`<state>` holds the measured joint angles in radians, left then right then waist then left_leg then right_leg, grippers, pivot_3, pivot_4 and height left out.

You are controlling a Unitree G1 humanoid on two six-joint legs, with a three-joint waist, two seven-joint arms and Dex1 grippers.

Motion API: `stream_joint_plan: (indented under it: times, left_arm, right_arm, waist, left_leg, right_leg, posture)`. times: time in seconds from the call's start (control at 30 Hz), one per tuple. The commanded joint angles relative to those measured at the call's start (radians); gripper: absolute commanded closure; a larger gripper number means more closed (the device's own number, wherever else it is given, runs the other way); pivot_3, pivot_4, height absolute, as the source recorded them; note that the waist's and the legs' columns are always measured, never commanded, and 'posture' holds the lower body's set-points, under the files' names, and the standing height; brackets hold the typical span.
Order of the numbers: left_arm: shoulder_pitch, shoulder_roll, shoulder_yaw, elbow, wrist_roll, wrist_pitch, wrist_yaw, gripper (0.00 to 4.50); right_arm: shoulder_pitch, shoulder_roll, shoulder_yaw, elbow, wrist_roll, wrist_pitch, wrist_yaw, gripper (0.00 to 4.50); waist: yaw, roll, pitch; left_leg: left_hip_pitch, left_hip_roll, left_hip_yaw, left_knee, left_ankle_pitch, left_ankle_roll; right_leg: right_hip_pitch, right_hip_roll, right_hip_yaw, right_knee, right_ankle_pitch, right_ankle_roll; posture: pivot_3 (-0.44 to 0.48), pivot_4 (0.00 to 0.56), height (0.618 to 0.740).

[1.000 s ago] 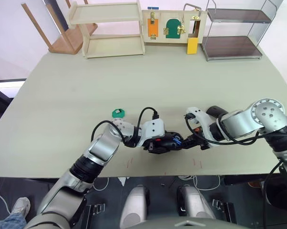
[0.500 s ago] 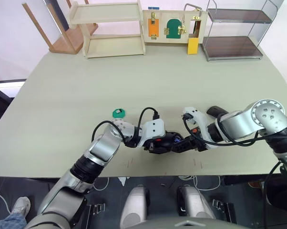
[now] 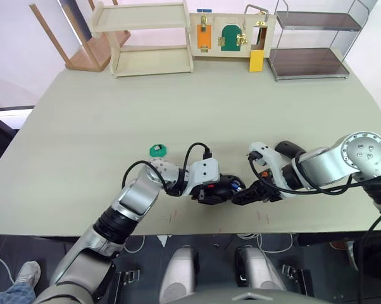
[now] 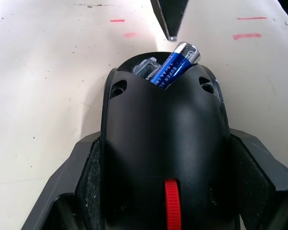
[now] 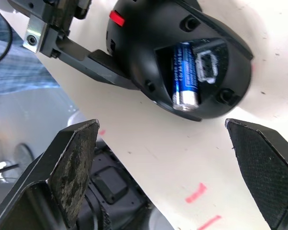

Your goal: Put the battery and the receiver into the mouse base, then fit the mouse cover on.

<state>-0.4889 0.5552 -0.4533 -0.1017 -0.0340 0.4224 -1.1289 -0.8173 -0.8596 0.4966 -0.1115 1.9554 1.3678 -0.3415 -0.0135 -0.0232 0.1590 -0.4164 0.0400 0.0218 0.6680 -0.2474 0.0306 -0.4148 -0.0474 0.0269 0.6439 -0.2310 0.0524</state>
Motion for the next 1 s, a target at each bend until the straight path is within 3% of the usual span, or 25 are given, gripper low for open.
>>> stream_joint_plan:
  times: [0.03, 0.2, 0.3, 0.53, 0.57, 0.73, 1.0]
  left_arm:
    - [0.024, 0.004, -0.039, 0.009, 0.019, 0.012, -0.005, 1.59]
    - [0.025, 0.005, -0.037, 0.01, 0.019, 0.01, -0.004, 1.59]
    - [0.02, 0.0, -0.035, 0.011, 0.017, 0.015, -0.002, 1.59]
    - [0.027, 0.007, -0.034, 0.01, 0.021, 0.009, -0.003, 1.59]
    - [0.027, 0.007, -0.033, 0.011, 0.022, 0.008, -0.003, 1.59]
    - [0.028, 0.007, -0.031, 0.018, 0.022, 0.006, -0.001, 1.59]
    - [0.023, 0.005, -0.032, 0.023, 0.022, 0.006, -0.002, 1.59]
  right_arm:
    - [0.011, -0.016, -0.064, -0.082, -0.058, -0.011, 0.06, 0.06]
    - [0.085, -0.003, -0.147, -0.213, -0.284, -0.056, 0.224, 0.06]
    - [0.171, -0.026, -0.171, -0.309, -0.463, -0.108, 0.354, 0.7]
    - [0.452, -0.103, -0.272, -0.419, -0.866, -0.432, 0.735, 3.63]
    - [0.482, -0.098, -0.287, -0.425, -0.897, -0.469, 0.768, 4.36]
    - [0.621, 0.007, -0.321, -0.426, -1.092, -0.724, 0.914, 4.45]
    - [0.724, 0.18, -0.303, -0.334, -1.314, -0.953, 1.007, 4.45]
  waist:
    - [0.0, 0.0, 0.0]
    - [0.001, 0.0, 0.0]
    - [0.004, 0.0, 0.0]
    - [0.004, 0.0, 0.0]
    - [0.003, 0.0, 0.0]
    - [0.002, 0.0, 0.0]
    - [0.003, 0.0, 0.0]
  left_leg:
    - [0.0, 0.0, 0.0, 0.0, 0.0, 0.0]
    - [0.0, 0.0, 0.0, 0.0, 0.0, 0.0]
    - [0.0, 0.0, 0.0, 0.0, 0.0, 0.0]
    - [-0.001, -0.002, -0.001, 0.0, 0.0, 0.0]
    - [0.0, -0.002, -0.001, 0.0, 0.0, 0.0]
    - [0.001, -0.001, -0.001, 0.0, 0.0, 0.0]
    - [0.001, -0.002, 0.0, 0.001, 0.0, 0.0]
  right_leg:
    - [0.0, 0.0, 0.0, 0.0, 0.0, 0.0]
    - [0.0, 0.0, 0.0, -0.001, 0.0, 0.0]
    - [0.0, 0.0, -0.001, -0.001, 0.0, 0.0]
    - [0.001, 0.0, -0.002, -0.002, 0.0, 0.001]
    - [0.001, 0.0, -0.002, -0.002, 0.0, 0.001]
    - [0.002, 0.001, -0.002, -0.001, -0.002, 0.004]
    - [0.002, 0.001, -0.001, -0.001, -0.001, 0.003]
  posture:
    - [0.0, 0.15, 0.74]
    - [0.0, 0.15, 0.74]
    - [0.0, 0.15, 0.74]
    - [0.0, 0.15, 0.74]
    - [0.0, 0.15, 0.74]
    - [0.0, 0.15, 0.74]
    - [0.0, 0.15, 0.74]
